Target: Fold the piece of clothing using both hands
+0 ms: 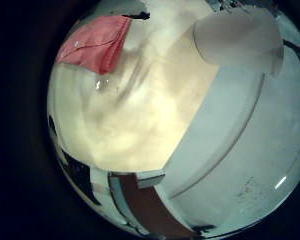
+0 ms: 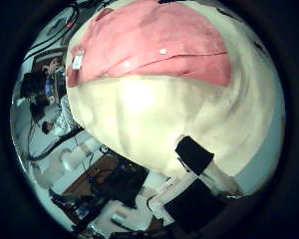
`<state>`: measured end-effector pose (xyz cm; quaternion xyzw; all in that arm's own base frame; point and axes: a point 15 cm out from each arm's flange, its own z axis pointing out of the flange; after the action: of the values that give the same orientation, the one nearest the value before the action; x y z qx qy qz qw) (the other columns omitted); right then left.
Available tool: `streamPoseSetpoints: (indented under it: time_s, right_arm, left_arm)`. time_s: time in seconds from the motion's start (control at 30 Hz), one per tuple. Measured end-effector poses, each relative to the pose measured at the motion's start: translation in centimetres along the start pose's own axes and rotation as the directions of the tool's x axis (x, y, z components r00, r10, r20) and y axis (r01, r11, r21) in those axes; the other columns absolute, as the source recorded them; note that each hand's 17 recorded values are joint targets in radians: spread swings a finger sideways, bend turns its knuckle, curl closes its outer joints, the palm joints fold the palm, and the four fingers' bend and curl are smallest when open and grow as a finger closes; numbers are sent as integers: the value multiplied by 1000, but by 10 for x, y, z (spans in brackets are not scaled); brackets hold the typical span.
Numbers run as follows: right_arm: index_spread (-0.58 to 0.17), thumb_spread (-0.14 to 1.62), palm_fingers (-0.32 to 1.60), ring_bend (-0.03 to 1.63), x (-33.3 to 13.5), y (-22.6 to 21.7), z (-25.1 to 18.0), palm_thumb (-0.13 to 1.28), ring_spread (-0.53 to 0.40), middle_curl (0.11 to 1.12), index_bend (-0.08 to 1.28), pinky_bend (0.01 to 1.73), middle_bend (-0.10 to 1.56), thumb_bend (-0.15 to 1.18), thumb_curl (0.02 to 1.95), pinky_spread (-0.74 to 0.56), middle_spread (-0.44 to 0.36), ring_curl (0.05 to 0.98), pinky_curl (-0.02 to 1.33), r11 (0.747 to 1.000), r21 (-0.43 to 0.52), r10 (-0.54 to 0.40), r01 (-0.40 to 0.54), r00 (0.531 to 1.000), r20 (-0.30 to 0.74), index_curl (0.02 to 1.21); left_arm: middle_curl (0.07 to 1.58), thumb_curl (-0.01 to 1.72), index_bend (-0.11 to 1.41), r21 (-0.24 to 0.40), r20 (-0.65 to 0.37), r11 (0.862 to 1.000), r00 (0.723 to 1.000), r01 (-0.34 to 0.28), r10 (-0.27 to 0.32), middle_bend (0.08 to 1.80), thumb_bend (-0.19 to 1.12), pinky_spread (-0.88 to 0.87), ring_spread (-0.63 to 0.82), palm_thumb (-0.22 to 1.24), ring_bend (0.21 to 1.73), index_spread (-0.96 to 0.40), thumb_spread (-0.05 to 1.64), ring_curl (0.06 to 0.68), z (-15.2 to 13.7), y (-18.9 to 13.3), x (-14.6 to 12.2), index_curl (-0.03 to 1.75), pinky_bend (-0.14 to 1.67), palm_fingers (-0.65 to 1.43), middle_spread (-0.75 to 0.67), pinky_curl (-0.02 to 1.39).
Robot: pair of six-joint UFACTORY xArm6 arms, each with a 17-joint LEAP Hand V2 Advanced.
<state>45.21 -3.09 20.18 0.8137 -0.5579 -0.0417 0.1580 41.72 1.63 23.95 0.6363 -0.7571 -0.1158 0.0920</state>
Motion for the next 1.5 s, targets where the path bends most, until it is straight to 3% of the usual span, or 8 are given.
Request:
streamPoseSetpoints:
  time_s: [0.17, 0.53, 0.7, 0.87, 0.93, 1.0, 1.3, 1.5]
  right_arm:
    - [-380, 989, 7, 431, -4, -24, 15, 651, 130, 317, 169, 577, 270, -28, 326, 288, -59, 221, 231, 999, 30, -13, 14, 1000, -12, 345]
    - [-307, 942, 168, 397, -11, -38, 52, 663, 107, 328, 197, 467, 258, -27, 333, 257, -23, 219, 206, 998, -59, -38, 35, 998, -56, 344]
    - [-310, 926, 483, 498, -3, -39, 59, 714, -34, 356, 202, 404, 349, -11, 348, 96, -81, 234, 171, 996, -85, -43, 33, 992, -120, 357]
    - [-388, 908, 1034, 713, 3, -41, 52, 822, -252, 398, 186, 630, 442, -7, 380, -291, -197, 289, 194, 998, -57, -30, 23, 992, -124, 363]
    - [-421, 898, 1277, 785, 4, -46, 48, 859, -306, 441, 253, 738, 528, -10, 388, -421, -232, 337, 241, 1000, -20, -27, 24, 991, -131, 412]
    - [-430, 887, 1495, 850, 9, -51, 41, 874, -312, 501, 416, 786, 676, -19, 389, -501, -239, 378, 272, 1000, 22, -12, 15, 990, -138, 486]
    - [-387, 946, 1326, 1203, 41, -23, 15, 1040, -258, 677, 814, 1153, 1076, 24, 440, -404, -193, 534, 461, 986, 161, 66, -42, 988, -142, 729]
    - [-349, 978, 1204, 1308, 48, 11, -21, 1092, -229, 733, 927, 1271, 1194, 7, 483, -332, -171, 585, 540, 969, 243, 87, -46, 983, -162, 824]
  left_arm:
    - [263, 297, 163, 4, -1, 1000, 1000, 1, -1, 175, -19, 522, 523, 343, 427, 48, 1165, 205, -2, 3, 0, 339, 306, -34, 356, 300]
    - [261, 293, 164, -8, 9, 1000, 1000, 6, -6, 181, -19, 521, 521, 344, 420, 47, 1164, 211, 1, 18, -6, 319, 300, -19, 346, 306]
    - [267, 292, 162, -6, 6, 1000, 1000, 17, -17, 184, -19, 520, 519, 344, 421, 47, 1164, 215, 0, 18, -13, 314, 299, -14, 336, 308]
    - [273, 295, 164, -6, 6, 1000, 1000, 15, -15, 185, -18, 520, 511, 355, 423, 46, 1160, 218, 1, 17, -12, 312, 293, -8, 320, 309]
    - [275, 295, 165, -4, 7, 1000, 1000, 15, -15, 185, -18, 520, 509, 357, 423, 46, 1159, 219, 0, 16, -12, 312, 292, -9, 318, 310]
    - [277, 294, 166, -1, 7, 1000, 1000, 16, -16, 188, -19, 520, 508, 357, 421, 46, 1158, 220, -1, 15, -13, 312, 290, -6, 317, 310]
    - [286, 293, 167, 2, 7, 1000, 1000, 18, -18, 188, -19, 512, 509, 358, 427, 43, 1157, 223, -3, 16, -15, 312, 290, 1, 305, 312]
    - [292, 292, 171, -5, 4, 1000, 1000, 21, -21, 189, -19, 504, 509, 359, 425, 42, 1157, 223, -5, 21, -18, 316, 286, 9, 297, 314]
